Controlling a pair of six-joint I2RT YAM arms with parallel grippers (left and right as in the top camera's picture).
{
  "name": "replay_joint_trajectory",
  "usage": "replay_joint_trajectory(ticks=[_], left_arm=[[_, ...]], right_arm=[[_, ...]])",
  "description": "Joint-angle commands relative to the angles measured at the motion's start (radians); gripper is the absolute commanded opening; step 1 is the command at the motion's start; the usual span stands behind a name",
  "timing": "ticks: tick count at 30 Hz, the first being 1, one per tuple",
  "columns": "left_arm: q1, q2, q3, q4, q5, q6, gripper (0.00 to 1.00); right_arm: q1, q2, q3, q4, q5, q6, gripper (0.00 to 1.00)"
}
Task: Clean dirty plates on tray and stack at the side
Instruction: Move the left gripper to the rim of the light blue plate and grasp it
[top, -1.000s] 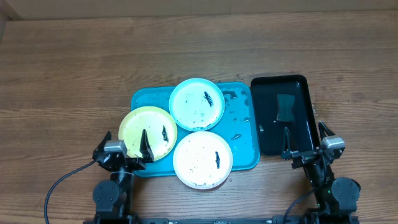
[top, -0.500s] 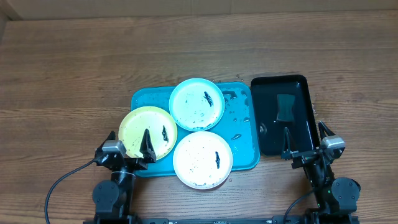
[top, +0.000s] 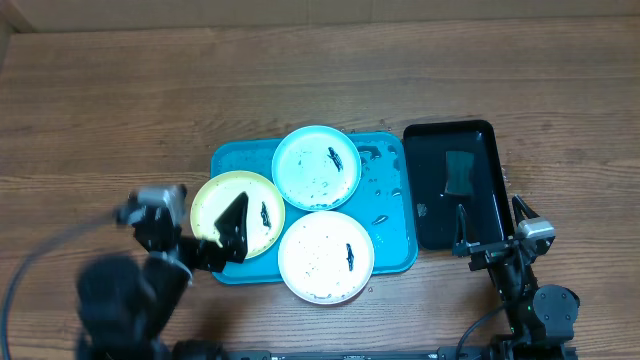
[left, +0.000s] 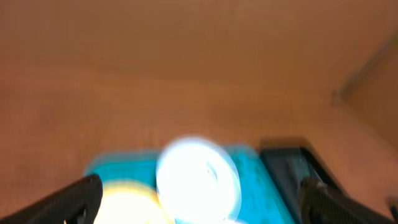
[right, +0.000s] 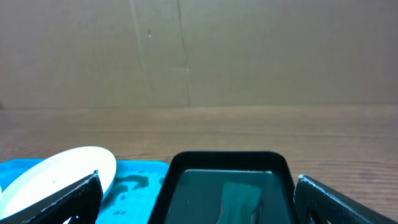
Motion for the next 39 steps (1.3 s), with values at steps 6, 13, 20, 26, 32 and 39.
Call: replay_joint_trajectory(ticks=[6, 13, 20, 26, 32, 39], left_arm=[[-0.011, 0.714, 0.603, -0.539, 0.129, 0.078, 1.0], [-0.021, 1.045, 0.675, -0.61, 0.102, 0.077, 0.04], [-0.107, 1.223, 0.651, -0.549, -0.016, 0.077, 0.15], [-0.145, 1.361, 0.651, -0.447, -0.058, 0.073, 0.33], [-0.145, 1.455, 0.651, -0.39, -0.061, 0.074, 0.31], [-0.142, 1.501, 0.651, -0.354, -0.062, 0.074, 0.3]], right_arm=[[-0.001, -0.009, -0.011, 0.005, 0.01, 0.0, 1.0], [-0.001, -0.009, -0.011, 0.005, 0.01, 0.0, 1.0], [-0.001, -0.009, -0.011, 0.005, 0.01, 0.0, 1.0], [-0.001, -0.009, -0.011, 0.005, 0.01, 0.0, 1.0], [-0.001, -0.009, -0.011, 0.005, 0.01, 0.0, 1.0], [-0.001, -0.009, -0.011, 0.022, 0.009, 0.0, 1.0]])
